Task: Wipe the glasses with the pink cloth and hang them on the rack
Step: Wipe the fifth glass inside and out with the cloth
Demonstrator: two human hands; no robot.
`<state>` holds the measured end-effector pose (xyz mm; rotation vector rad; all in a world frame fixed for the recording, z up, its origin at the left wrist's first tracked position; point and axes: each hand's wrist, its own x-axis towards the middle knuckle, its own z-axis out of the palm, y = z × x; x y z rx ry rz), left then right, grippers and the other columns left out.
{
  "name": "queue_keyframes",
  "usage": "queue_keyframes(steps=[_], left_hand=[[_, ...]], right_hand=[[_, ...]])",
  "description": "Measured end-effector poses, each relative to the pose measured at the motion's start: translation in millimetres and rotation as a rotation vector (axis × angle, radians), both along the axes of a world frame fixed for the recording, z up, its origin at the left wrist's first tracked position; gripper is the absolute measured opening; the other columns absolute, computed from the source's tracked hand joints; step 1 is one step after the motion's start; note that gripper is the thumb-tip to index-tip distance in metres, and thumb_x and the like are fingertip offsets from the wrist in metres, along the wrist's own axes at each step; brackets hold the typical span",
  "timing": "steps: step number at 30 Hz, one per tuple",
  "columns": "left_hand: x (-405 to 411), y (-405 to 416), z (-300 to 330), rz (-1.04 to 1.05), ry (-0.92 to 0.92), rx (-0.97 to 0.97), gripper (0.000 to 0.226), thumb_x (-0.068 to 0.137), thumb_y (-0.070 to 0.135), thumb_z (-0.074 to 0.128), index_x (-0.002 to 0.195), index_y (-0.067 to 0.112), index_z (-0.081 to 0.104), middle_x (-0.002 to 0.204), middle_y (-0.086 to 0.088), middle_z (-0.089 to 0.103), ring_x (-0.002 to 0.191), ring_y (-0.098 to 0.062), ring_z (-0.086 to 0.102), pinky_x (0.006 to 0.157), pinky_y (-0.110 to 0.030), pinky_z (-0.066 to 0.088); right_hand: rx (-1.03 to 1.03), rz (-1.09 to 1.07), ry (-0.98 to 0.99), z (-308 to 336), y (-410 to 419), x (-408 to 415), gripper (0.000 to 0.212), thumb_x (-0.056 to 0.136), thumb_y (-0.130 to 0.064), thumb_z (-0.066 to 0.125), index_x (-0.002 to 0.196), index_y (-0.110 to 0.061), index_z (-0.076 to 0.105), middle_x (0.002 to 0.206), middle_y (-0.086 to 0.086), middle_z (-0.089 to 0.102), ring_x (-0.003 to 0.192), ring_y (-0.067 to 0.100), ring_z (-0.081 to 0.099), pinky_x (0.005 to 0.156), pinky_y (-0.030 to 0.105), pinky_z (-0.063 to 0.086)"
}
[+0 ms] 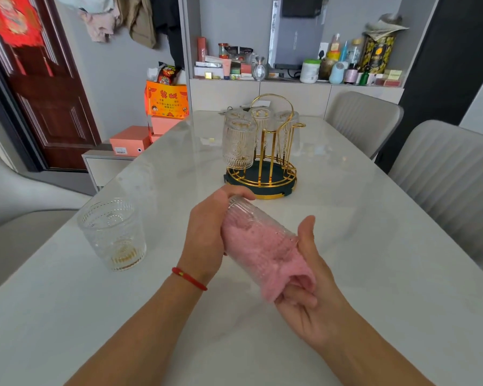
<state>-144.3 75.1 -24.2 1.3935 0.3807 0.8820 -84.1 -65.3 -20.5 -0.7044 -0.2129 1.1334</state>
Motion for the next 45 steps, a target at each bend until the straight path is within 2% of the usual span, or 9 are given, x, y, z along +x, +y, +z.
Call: queue_keyframes(steps=[3,7,17,21,25,35,39,42,45], left_hand=[[-6,9,-2,-0.138,0.187,0.059,0.053,0.083,0.052,0.04,0.106,0.021,0.077,0.07,-0.005,0.06,0.05,-0.011,0.051,0.042,-0.022,0.038],[-7,11,-4,-0.221,0.431,-0.012,0.058,0.103,0.059,0.031,0.105,0.026,0.078,0.083,-0.02,0.056,0.048,-0.02,0.038,0.044,-0.019,0.025],[-5,9,-12,0.022,-0.149,0.378,0.05,0.104,0.03,0.031,0.108,0.007,0.075,0.09,-0.015,0.073,0.08,-0.033,0.069,0.067,-0.038,0.055],[-9,14,-6,-0.147,0.08,0.249,0.054,0.097,0.047,0.03,0.118,0.024,0.074,0.082,-0.025,0.06,0.064,-0.03,0.057,0.051,-0.03,0.044],[-11,9,1,-0.26,0.407,-0.039,0.048,0.101,0.051,0.039,0.11,0.025,0.078,0.083,-0.006,0.062,0.053,-0.013,0.046,0.04,-0.017,0.033],[-8,11,-12,-0.036,-0.158,0.326,0.055,0.097,0.038,0.035,0.105,0.002,0.076,0.09,-0.023,0.072,0.081,-0.045,0.066,0.072,-0.042,0.055],[-8,12,-2,-0.162,0.133,0.109,0.055,0.092,0.045,0.037,0.115,0.012,0.075,0.062,-0.016,0.06,0.044,-0.016,0.048,0.04,-0.019,0.036],[-5,13,-2,-0.247,0.398,-0.056,0.056,0.101,0.056,0.034,0.111,0.023,0.078,0.08,-0.019,0.056,0.036,-0.015,0.031,0.04,-0.017,0.022],[3,3,-3,-0.031,0.474,-0.095,0.049,0.104,0.049,0.041,0.097,0.019,0.078,0.079,-0.015,0.059,0.041,-0.013,0.041,0.04,-0.017,0.026]], right_hand=[[-0.264,-0.006,-0.486,0,-3,13,0.086,0.085,-0.075,0.03,0.095,0.002,0.069,0.043,0.009,0.049,0.022,0.011,0.035,0.027,0.016,0.025],[-0.286,-0.085,-1.18,-3,-5,9,0.078,0.091,-0.061,0.023,0.038,-0.009,0.048,0.029,-0.006,0.043,0.028,0.004,0.043,0.039,0.02,0.035],[0.032,0.054,0.061,-7,0,3,0.082,0.07,-0.064,0.069,0.111,0.008,0.068,0.069,0.014,0.063,0.023,0.005,0.038,0.02,0.014,0.027],[-0.166,0.046,-0.274,-2,-2,19,0.096,0.074,-0.075,0.045,0.11,0.011,0.064,0.051,0.013,0.053,0.022,0.011,0.035,0.023,0.014,0.025],[-0.314,-0.026,-1.11,2,-10,16,0.095,0.085,-0.071,0.02,0.05,0.01,0.055,0.035,0.013,0.044,0.028,0.019,0.04,0.037,0.027,0.035],[0.009,0.055,0.009,-7,1,6,0.077,0.075,-0.064,0.053,0.104,0.005,0.068,0.058,0.01,0.057,0.022,0.004,0.034,0.021,0.012,0.025],[-0.221,-0.001,-0.464,-5,0,22,0.096,0.067,-0.084,0.041,0.104,-0.001,0.07,0.042,0.007,0.044,0.026,0.013,0.037,0.028,0.016,0.028],[-0.272,-0.06,-1.042,-3,-4,21,0.106,0.079,-0.09,0.025,0.051,0.006,0.062,0.033,0.008,0.048,0.029,0.019,0.047,0.038,0.024,0.043],[-0.275,-0.045,-1.065,-8,-1,8,0.086,0.089,-0.067,0.027,0.043,0.0,0.054,0.034,0.006,0.048,0.028,0.015,0.045,0.035,0.021,0.04]])
